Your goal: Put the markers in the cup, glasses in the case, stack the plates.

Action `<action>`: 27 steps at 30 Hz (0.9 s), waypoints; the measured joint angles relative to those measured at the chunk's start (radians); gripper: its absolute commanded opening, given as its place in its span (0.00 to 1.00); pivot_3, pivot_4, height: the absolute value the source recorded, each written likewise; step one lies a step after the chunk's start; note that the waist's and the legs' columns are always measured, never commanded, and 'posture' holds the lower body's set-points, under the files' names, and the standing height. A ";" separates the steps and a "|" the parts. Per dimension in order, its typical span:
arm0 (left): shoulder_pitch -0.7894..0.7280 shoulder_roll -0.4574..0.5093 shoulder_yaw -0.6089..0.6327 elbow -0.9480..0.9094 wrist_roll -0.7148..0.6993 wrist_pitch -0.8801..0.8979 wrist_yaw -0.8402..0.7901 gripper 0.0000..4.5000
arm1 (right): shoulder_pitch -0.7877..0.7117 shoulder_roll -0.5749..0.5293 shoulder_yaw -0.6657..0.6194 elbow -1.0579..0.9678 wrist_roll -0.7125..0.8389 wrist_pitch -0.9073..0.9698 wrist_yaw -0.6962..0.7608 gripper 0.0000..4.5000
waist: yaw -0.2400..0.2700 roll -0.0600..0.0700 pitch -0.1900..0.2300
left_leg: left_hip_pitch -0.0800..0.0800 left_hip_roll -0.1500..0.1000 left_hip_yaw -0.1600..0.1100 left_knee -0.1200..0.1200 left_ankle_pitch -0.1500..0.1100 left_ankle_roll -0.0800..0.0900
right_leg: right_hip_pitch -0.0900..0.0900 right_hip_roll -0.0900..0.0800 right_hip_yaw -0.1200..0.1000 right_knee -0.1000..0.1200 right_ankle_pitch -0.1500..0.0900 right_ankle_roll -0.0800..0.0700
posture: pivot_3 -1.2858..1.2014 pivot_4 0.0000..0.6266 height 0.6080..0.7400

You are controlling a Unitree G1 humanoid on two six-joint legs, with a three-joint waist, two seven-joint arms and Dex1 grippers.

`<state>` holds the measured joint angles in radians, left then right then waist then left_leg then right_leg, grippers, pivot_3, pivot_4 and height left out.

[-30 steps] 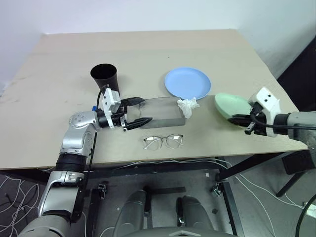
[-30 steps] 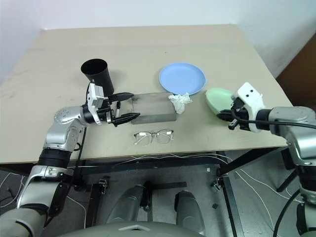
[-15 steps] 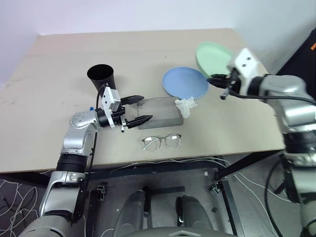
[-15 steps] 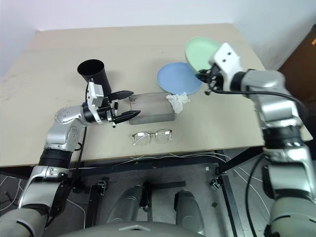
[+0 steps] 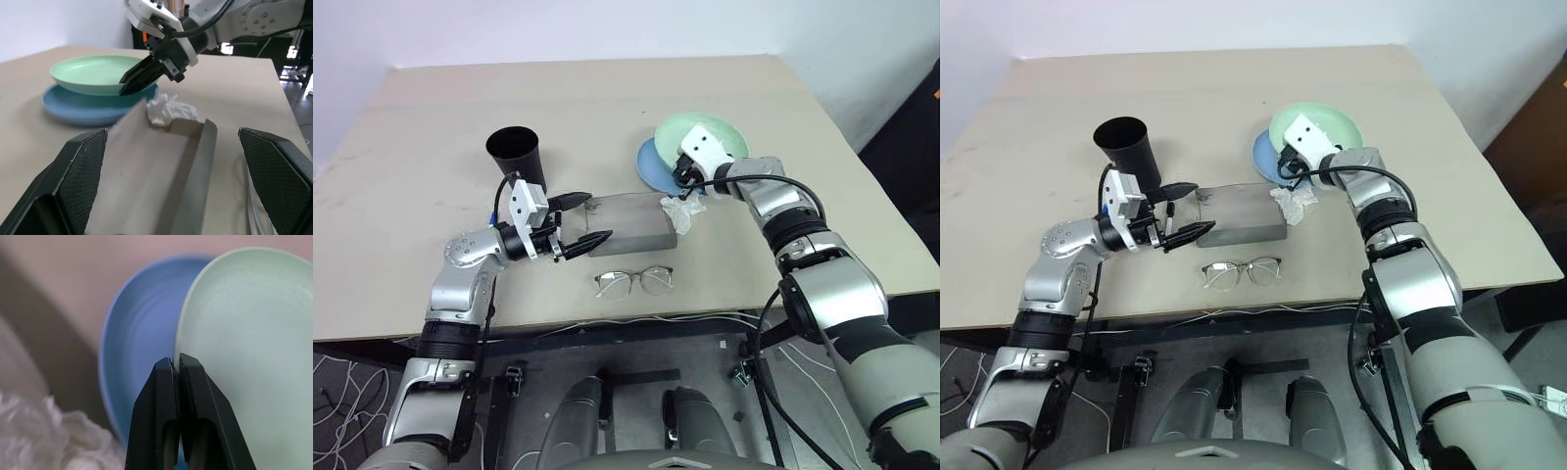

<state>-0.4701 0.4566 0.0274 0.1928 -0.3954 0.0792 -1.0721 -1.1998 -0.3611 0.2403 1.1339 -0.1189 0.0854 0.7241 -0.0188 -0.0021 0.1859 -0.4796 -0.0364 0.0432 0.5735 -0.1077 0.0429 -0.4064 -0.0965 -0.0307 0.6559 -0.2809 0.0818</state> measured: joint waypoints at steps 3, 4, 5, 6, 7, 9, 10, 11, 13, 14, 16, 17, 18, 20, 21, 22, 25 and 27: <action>0.007 0.012 0.000 -0.008 0.000 0.000 0.007 1.00 | 0.000 0.020 0.000 -0.006 -0.006 -0.001 0.032 0.01 | -0.002 0.000 0.000 | 0.001 0.000 0.001 0.000 0.000 0.000 | -0.002 0.000 0.001 0.003 0.000 0.000 | 0.52 0.24 0.90; 0.007 0.015 0.000 -0.010 0.001 0.000 0.009 1.00 | 0.000 0.029 -0.001 -0.015 -0.006 0.002 0.041 0.01 | -0.002 0.000 0.000 | 0.001 0.000 0.002 -0.001 0.001 -0.001 | -0.003 0.000 0.002 0.005 0.000 0.000 | 0.52 0.24 0.90; 0.007 0.015 0.000 -0.011 0.001 0.000 0.011 1.00 | 0.000 0.037 -0.002 -0.028 -0.005 0.005 0.050 0.01 | -0.002 0.000 0.000 | 0.001 0.000 0.003 -0.002 0.001 -0.002 | -0.005 0.000 0.003 0.007 0.000 0.000 | 0.52 0.24 0.90; 0.007 0.015 0.000 -0.011 0.001 0.000 0.012 1.00 | 0.000 0.042 -0.004 -0.036 -0.004 0.007 0.055 0.01 | -0.002 0.000 0.000 | 0.001 0.000 0.003 -0.003 0.002 -0.003 | -0.006 0.000 0.003 0.007 0.000 0.000 | 0.52 0.24 0.90; 0.007 0.015 0.000 -0.011 0.001 0.000 0.013 1.00 | 0.000 0.047 -0.010 -0.041 -0.003 0.011 0.060 0.01 | -0.001 0.000 0.000 | 0.001 0.000 0.003 -0.005 0.003 -0.005 | -0.006 0.000 0.003 0.008 0.000 0.000 | 0.52 0.24 0.90; 0.013 0.015 0.000 -0.012 0.001 0.000 0.015 1.00 | 0.000 0.058 -0.016 -0.046 0.004 0.018 0.066 0.01 | 0.002 0.000 0.000 | 0.001 0.000 0.005 -0.011 0.005 -0.008 | -0.009 -0.002 0.003 0.007 0.001 -0.003 | 0.52 0.24 0.90; 0.019 0.015 0.000 -0.012 0.001 -0.001 0.017 1.00 | 0.000 0.063 -0.018 -0.048 0.005 0.019 0.067 0.01 | 0.003 0.000 0.000 | 0.001 0.000 0.006 -0.013 0.006 -0.009 | -0.011 -0.002 0.004 0.007 0.002 -0.004 | 0.52 0.24 0.90; 0.026 0.015 0.000 -0.012 0.002 -0.001 0.018 1.00 | 0.000 0.068 -0.018 -0.048 0.005 0.020 0.066 0.01 | 0.002 0.000 0.000 | 0.001 0.000 0.006 -0.014 0.006 -0.010 | -0.012 -0.001 0.004 0.007 0.002 -0.004 | 0.52 0.24 0.90; 0.031 0.015 -0.001 -0.012 0.003 -0.002 0.021 1.00 | 0.000 0.069 -0.019 -0.048 0.004 0.020 0.065 0.01 | 0.001 0.000 0.000 | 0.001 0.001 0.006 -0.015 0.006 -0.010 | -0.013 -0.001 0.005 0.008 0.002 -0.004 | 0.52 0.24 0.90; 0.031 0.015 0.000 -0.012 0.003 -0.003 0.022 1.00 | 0.000 0.070 -0.019 -0.048 0.004 0.019 0.063 0.01 | 0.001 0.000 0.000 | 0.001 0.001 0.005 -0.015 0.006 -0.010 | -0.013 -0.001 0.005 0.008 0.002 -0.004 | 0.52 0.24 0.90; 0.031 0.015 0.000 -0.012 0.003 -0.006 0.023 1.00 | 0.000 0.071 -0.017 -0.048 -0.004 0.015 0.059 0.01 | -0.001 0.000 0.000 | 0.001 0.001 0.006 -0.014 0.006 -0.010 | -0.013 -0.001 0.005 0.008 0.002 -0.004 | 0.52 0.24 0.90; 0.031 0.015 0.000 -0.012 0.003 -0.007 0.023 1.00 | 0.000 0.071 -0.015 -0.048 -0.012 0.013 0.056 0.01 | -0.001 0.000 0.000 | 0.001 0.001 0.006 -0.014 0.006 -0.010 | -0.013 -0.001 0.005 0.007 0.002 -0.004 | 0.52 0.24 0.90; 0.031 0.015 0.000 -0.012 0.003 -0.008 0.023 1.00 | 0.000 0.071 -0.010 -0.048 -0.023 0.006 0.049 0.01 | -0.001 0.000 0.000 | 0.001 0.001 0.006 -0.014 0.006 -0.010 | -0.013 -0.001 0.005 0.007 0.002 -0.004 | 0.52 0.24 0.90; 0.031 0.016 0.000 -0.011 0.007 -0.012 0.023 1.00 | 0.000 0.071 -0.007 -0.046 -0.040 0.000 0.035 0.01 | 0.000 0.000 0.000 | 0.001 0.001 0.006 -0.014 0.006 -0.010 | -0.013 -0.001 0.006 0.007 0.002 -0.004 | 0.52 0.24 0.90; 0.031 0.016 -0.001 -0.010 0.009 -0.018 0.023 1.00 | 0.000 0.071 -0.007 -0.045 -0.048 -0.002 0.028 0.01 | 0.000 0.000 0.000 | 0.001 0.001 0.006 -0.014 0.006 -0.010 | -0.013 -0.001 0.006 0.007 0.002 -0.004 | 0.52 0.24 0.90; 0.031 0.016 -0.001 -0.010 0.012 -0.021 0.023 1.00 | 0.000 0.070 -0.007 -0.045 -0.055 -0.003 0.026 0.01 | 0.000 0.000 0.000 | 0.000 0.001 0.006 -0.014 0.006 -0.010 | -0.013 -0.001 0.006 0.007 0.002 -0.004 | 0.52 0.24 0.90; 0.031 0.015 -0.002 -0.008 0.014 -0.025 0.023 1.00 | 0.000 0.069 -0.007 -0.045 -0.060 -0.005 0.026 0.11 | -0.001 0.000 0.000 | 0.000 0.001 0.006 -0.014 0.006 -0.010 | -0.013 -0.001 0.006 0.007 0.002 -0.004 | 0.52 0.24 0.90; 0.031 0.014 -0.003 -0.006 0.014 -0.026 0.021 1.00 | 0.000 0.069 -0.010 -0.045 -0.061 -0.005 0.027 0.23 | -0.001 0.000 0.000 | 0.001 0.001 0.006 -0.014 0.006 -0.010 | -0.013 -0.001 0.006 0.007 0.002 -0.004 | 0.52 0.24 0.90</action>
<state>-0.4394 0.4708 0.0247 0.1864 -0.3813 0.0536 -1.0510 -1.2002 -0.2921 0.2300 1.0892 -0.1799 0.0805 0.7516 -0.0198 -0.0023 0.1858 -0.4791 -0.0354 0.0491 0.5591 -0.1013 0.0327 -0.4196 -0.0972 -0.0251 0.6634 -0.2789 0.0779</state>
